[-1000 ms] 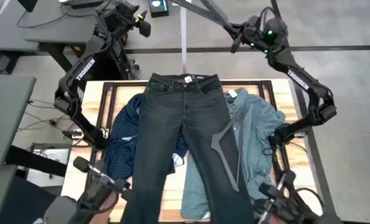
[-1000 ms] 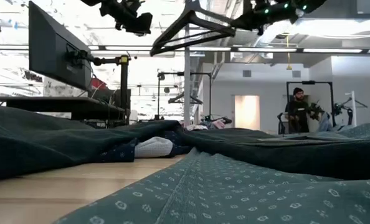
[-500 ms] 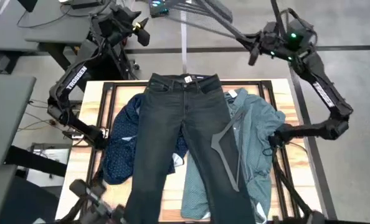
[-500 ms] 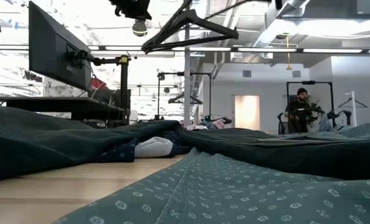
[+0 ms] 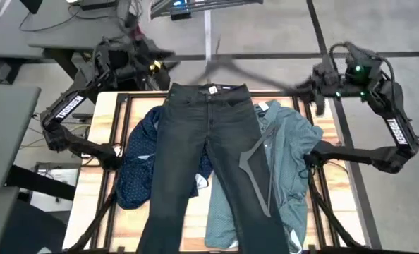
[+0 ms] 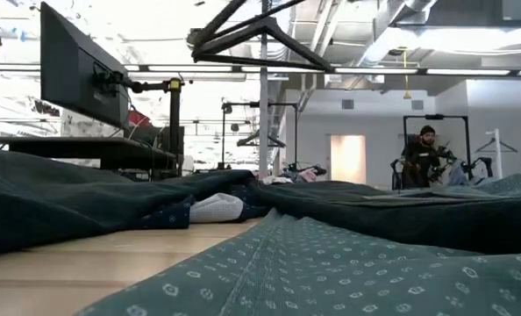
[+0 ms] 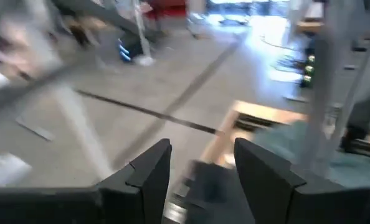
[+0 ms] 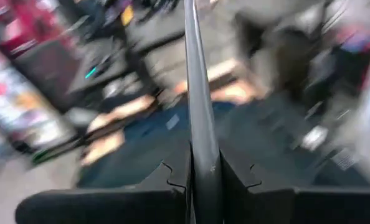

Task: Hang clothes
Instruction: Remove the gray hanger from the rack

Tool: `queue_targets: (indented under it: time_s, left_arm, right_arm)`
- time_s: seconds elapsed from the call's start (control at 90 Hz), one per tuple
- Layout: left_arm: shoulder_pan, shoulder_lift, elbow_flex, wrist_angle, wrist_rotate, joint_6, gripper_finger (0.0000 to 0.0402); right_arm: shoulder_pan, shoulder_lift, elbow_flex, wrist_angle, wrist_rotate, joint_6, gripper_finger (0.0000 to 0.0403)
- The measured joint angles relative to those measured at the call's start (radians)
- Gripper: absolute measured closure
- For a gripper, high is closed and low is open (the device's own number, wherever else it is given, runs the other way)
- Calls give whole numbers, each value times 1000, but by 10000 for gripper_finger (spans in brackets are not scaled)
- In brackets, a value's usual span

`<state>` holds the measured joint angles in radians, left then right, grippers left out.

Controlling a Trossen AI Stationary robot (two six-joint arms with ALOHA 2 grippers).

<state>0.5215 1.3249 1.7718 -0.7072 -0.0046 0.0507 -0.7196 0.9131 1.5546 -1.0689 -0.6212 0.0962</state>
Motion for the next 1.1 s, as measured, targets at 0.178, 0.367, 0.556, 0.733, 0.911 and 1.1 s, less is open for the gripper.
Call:
queue_targets:
  time_s: [0.178,0.367,0.556,0.733,0.911,1.1]
  left_arm:
    - [-150,8,0,-198,-1,-135,240]
    - [-303,34,-1,-274,-1,-233,240]
    - [-383,54,0,-264,-6,-275,240]
    - [-405,78,0,-274,-51,-284,240]
    - [-403,86,-1,-274,-55,-274,240]
    - [-376,84,-1,-254,-134,-226,240]
  right_arm:
    - [87,-8,-1,-245,-79,3,374]
    - [134,-8,-92,-382,-197,-3,374]
    - [135,-16,-250,-372,-302,-5,374]
    - [100,-9,-409,-295,-149,-11,345]
    - [9,17,-452,-269,-12,3,273]
    - [-126,9,-452,-175,-7,16,224]
